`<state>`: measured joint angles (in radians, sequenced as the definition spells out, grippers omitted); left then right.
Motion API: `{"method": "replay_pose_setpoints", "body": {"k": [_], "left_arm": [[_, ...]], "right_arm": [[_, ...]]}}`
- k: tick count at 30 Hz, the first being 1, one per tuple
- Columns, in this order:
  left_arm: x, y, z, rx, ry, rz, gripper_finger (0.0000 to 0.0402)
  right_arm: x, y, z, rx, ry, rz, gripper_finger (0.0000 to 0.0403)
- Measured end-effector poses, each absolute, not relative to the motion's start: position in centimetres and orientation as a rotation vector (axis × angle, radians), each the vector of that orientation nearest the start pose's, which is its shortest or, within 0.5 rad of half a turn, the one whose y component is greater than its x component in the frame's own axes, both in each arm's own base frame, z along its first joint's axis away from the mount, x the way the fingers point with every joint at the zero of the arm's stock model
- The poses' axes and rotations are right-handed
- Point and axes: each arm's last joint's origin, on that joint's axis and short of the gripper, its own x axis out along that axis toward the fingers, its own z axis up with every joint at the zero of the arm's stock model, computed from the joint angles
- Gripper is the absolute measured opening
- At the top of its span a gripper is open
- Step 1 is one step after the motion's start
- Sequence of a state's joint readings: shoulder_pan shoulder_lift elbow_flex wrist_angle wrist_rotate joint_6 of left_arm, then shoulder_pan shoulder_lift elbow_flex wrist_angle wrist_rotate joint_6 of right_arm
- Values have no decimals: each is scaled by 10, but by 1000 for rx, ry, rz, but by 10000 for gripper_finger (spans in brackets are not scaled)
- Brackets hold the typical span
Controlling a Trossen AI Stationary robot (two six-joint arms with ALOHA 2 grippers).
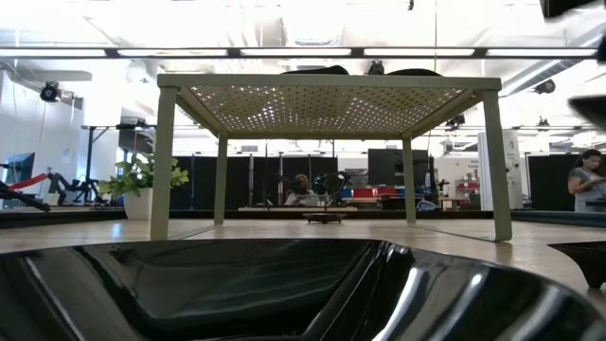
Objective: Pick & Place Mini shaped plates
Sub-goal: Stack the leaf shaped plate on top of the leaf shaped plates on the shelf
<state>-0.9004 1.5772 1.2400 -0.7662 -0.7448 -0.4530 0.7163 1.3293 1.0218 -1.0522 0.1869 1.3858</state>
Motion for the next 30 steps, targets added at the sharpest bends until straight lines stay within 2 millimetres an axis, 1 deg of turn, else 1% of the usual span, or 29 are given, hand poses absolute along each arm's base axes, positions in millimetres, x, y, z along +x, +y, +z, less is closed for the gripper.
{"method": "replay_pose_setpoints", "body": {"k": [5, 10, 14, 18, 21, 24, 26, 30], "left_arm": [[210, -233, 264, 378, 746, 32, 0], [210, -233, 264, 395, 747, 26, 0], [210, -233, 264, 398, 742, 22, 0], [212, -234, 265, 383, 725, 25, 0], [212, -235, 266, 372, 714, 23, 0], [213, -236, 267, 367, 692, 39, 0], [214, -235, 269, 366, 654, 77, 0], [217, -234, 275, 337, 546, 180, 0]], "right_arm": [[176, 143, 289, 528, 1204, -448, 8], [179, 134, 328, 457, 1149, -427, 8], [189, 121, 357, 360, 1088, -323, 8], [200, 100, 383, 282, 1025, -261, 8], [208, 81, 395, 228, 995, -256, 8], [214, 61, 402, 174, 1007, -202, 8], [217, 48, 405, 142, 1018, -159, 8], [223, 26, 408, 83, 1001, -129, 8]]}}
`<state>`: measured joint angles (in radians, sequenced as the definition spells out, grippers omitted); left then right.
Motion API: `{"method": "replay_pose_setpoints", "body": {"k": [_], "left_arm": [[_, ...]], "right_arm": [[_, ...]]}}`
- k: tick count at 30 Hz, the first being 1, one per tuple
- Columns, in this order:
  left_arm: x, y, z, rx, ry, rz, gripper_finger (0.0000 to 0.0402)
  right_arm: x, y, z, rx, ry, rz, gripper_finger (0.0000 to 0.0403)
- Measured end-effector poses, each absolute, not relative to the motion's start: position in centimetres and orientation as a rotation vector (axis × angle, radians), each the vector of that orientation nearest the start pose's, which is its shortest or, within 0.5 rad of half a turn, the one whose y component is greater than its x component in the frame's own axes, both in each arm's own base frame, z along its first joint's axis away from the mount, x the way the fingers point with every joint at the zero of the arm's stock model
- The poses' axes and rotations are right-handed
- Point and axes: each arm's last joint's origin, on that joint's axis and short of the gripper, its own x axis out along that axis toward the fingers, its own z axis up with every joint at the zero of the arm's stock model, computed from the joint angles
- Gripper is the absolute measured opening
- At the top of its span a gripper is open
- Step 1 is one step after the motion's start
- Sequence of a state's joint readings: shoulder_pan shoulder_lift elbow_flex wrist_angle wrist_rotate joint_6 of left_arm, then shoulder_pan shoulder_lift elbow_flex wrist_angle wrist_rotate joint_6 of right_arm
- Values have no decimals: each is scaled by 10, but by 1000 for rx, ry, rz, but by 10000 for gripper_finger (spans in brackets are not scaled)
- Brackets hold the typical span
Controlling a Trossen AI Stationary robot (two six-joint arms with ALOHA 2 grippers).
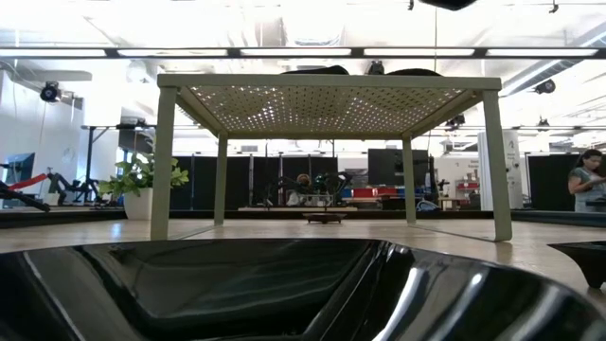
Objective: Pick & Place Mini shaped plates
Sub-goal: Stack the leaf shaped plate on top of the leaf shaped plates on the shelf
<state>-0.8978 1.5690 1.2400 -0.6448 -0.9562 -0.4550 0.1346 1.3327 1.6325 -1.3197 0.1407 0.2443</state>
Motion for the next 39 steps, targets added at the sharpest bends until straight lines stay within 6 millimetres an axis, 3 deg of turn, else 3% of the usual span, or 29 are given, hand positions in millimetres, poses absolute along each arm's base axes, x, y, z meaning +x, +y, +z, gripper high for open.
{"method": "replay_pose_setpoints", "body": {"k": [6, 12, 23, 39], "left_arm": [[220, -234, 280, 330, 461, 258, 0], [222, -233, 280, 327, 460, 265, 0], [223, -232, 280, 306, 457, 274, 0], [223, -232, 280, 307, 458, 274, 0]], "right_arm": [[232, 5, 407, 38, 984, -15, 8], [246, -9, 399, 12, 1000, -20, 8], [276, -12, 373, -157, 1102, 87, 8], [286, -13, 364, -179, 1134, 119, 8]]}}
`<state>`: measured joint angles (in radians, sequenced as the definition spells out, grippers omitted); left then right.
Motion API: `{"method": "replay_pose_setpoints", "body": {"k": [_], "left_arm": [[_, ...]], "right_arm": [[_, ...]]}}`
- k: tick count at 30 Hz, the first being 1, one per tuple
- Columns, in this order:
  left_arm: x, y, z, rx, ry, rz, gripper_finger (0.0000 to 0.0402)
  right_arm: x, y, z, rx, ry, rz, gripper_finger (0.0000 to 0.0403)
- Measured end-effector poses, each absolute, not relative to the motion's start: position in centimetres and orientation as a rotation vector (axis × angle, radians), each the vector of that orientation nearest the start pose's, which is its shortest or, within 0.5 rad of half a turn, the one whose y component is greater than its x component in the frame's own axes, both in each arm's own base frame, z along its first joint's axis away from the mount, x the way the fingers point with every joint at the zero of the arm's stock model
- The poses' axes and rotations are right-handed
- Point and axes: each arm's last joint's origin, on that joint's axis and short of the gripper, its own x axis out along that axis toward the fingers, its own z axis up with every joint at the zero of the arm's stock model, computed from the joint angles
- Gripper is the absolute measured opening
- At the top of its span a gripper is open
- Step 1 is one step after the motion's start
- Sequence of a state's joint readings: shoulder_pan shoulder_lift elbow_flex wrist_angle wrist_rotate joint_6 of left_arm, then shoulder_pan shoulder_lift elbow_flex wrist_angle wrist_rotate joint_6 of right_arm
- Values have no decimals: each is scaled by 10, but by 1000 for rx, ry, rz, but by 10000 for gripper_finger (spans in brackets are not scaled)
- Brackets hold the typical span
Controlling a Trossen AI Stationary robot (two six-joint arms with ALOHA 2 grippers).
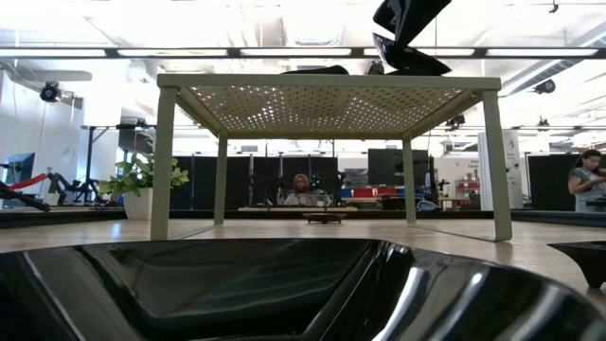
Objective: Pick & Place Mini shaped plates
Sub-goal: Stack the leaf shaped plate on top of the leaf shaped plates on the shelf, then stack the distorted square plate on top of the distorted square plates on the shelf
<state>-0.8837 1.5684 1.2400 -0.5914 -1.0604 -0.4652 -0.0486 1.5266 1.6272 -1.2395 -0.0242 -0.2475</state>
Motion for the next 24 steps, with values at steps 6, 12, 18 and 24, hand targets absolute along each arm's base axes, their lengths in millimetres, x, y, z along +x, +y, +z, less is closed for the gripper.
{"method": "replay_pose_setpoints", "body": {"k": [6, 12, 18, 24], "left_arm": [[223, -232, 280, 307, 458, 274, 0], [223, -232, 280, 306, 458, 274, 0], [223, -232, 280, 306, 458, 274, 0], [223, -232, 280, 307, 458, 273, 0]], "right_arm": [[291, -13, 359, -198, 1146, 134, 8], [296, -14, 354, -218, 1156, 149, 9], [297, -14, 355, -224, 1149, 149, 16], [297, -15, 354, -251, 1157, 112, 55]]}}
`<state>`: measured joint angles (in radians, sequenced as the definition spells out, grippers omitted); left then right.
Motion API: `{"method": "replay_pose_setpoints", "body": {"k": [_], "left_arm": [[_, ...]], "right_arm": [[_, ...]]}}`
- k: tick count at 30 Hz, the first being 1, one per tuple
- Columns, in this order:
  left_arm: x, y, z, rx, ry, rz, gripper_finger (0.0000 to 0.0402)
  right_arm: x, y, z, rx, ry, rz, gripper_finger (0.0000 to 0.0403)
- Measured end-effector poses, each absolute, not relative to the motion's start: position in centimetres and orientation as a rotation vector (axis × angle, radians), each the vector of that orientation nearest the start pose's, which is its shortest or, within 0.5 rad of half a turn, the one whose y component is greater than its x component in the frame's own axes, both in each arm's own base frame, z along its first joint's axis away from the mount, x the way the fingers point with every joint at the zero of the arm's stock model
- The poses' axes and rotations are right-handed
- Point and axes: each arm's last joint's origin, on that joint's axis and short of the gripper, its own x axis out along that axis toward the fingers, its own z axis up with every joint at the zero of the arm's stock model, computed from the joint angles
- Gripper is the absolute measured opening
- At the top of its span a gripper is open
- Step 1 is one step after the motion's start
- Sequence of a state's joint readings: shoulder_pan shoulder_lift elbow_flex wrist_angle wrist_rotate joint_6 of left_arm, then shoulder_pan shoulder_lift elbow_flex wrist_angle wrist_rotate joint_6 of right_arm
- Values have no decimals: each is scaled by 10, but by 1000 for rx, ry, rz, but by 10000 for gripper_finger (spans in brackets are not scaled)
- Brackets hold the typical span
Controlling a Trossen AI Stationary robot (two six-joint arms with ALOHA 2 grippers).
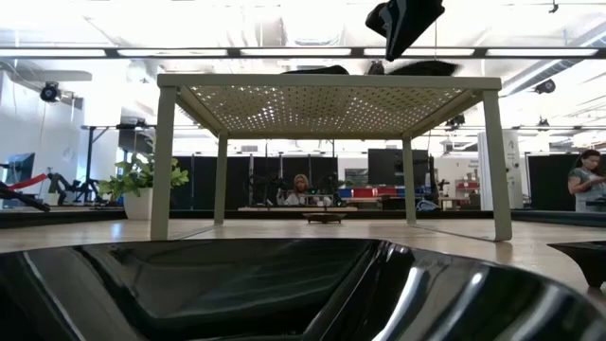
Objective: Pick & Place Mini shaped plates
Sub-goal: Stack the distorted square plate on top of the distorted square plates on the shelf
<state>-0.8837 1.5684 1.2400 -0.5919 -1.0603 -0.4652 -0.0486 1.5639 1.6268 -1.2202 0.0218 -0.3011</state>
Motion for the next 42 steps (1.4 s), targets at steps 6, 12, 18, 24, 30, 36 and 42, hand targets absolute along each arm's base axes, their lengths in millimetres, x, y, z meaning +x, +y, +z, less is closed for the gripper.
{"method": "replay_pose_setpoints", "body": {"k": [6, 12, 18, 24, 30, 36, 42], "left_arm": [[223, -232, 280, 308, 458, 273, 0], [223, -232, 280, 308, 458, 273, 0], [222, -231, 279, 306, 477, 263, 0], [221, -231, 276, 295, 521, 218, 0], [220, -232, 276, 289, 538, 198, 0], [220, -232, 275, 323, 554, 171, 0], [221, -234, 271, 366, 592, 120, 0]], "right_arm": [[297, -15, 355, -269, 1157, 117, 88], [294, -15, 358, -264, 1147, 109, 89], [287, -10, 374, -258, 1121, 109, 56], [276, 7, 398, -290, 1034, 150, 12], [266, 33, 403, -282, 1000, 201, 8], [262, 64, 392, -287, 1028, 277, 8], [256, 95, 384, -314, 1021, 362, 8]]}}
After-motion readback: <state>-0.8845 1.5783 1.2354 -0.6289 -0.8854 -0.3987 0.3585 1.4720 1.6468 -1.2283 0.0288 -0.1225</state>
